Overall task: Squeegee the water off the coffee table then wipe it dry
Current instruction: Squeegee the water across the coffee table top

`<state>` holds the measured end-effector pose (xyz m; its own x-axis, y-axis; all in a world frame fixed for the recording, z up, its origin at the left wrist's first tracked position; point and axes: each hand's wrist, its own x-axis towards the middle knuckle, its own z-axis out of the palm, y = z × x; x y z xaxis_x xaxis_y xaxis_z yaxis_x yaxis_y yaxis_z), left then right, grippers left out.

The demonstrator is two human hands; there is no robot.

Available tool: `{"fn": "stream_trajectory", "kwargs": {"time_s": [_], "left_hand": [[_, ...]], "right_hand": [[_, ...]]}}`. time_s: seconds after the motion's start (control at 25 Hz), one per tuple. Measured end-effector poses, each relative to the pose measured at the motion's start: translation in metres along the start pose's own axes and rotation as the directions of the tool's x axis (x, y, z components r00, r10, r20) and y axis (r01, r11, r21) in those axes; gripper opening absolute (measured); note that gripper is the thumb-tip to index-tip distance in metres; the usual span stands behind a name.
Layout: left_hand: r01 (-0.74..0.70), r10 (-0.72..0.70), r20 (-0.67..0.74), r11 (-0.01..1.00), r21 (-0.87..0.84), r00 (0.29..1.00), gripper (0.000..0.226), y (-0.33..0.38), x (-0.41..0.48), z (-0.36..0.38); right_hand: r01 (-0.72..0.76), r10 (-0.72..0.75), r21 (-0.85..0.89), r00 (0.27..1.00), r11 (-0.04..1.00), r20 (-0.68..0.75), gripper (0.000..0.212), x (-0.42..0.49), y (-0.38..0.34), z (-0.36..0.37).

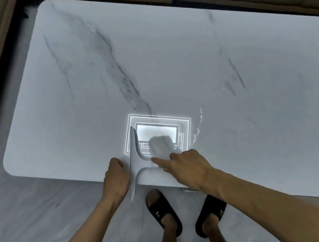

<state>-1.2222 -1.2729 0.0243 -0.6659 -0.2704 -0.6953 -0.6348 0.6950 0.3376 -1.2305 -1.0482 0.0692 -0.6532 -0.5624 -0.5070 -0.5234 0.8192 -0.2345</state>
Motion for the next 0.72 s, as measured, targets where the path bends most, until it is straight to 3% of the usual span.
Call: {"fn": "stream_trajectory", "kwargs": {"time_s": [0.32, 0.48, 0.56, 0.72], "left_hand": [[-0.123, 0.100, 0.196, 0.986, 0.110, 0.975, 0.017, 0.024, -0.021, 0.037], [-0.141, 0.097, 0.262, 0.978, 0.155, 0.960, 0.015, 0.035, -0.026, 0.047], [-0.130, 0.101, 0.203, 0.982, 0.135, 0.974, 0.014, 0.035, -0.029, 0.047], [-0.005, 0.001, -0.110, 0.999, -0.042, 0.994, 0.021, 0.026, -0.032, 0.028]], "right_hand": [[-0.231, 0.231, 0.002, 0.973, 0.973, 0.019, 0.044, -0.129, 0.113, 0.015], [-0.271, 0.271, -0.037, 0.963, 0.962, -0.007, 0.042, -0.159, 0.122, 0.002], [-0.222, 0.222, 0.006, 0.975, 0.975, -0.029, 0.043, -0.148, 0.103, -0.006], [-0.034, 0.035, 0.046, 0.999, 0.998, -0.022, 0.046, -0.069, 0.049, -0.014]]}}
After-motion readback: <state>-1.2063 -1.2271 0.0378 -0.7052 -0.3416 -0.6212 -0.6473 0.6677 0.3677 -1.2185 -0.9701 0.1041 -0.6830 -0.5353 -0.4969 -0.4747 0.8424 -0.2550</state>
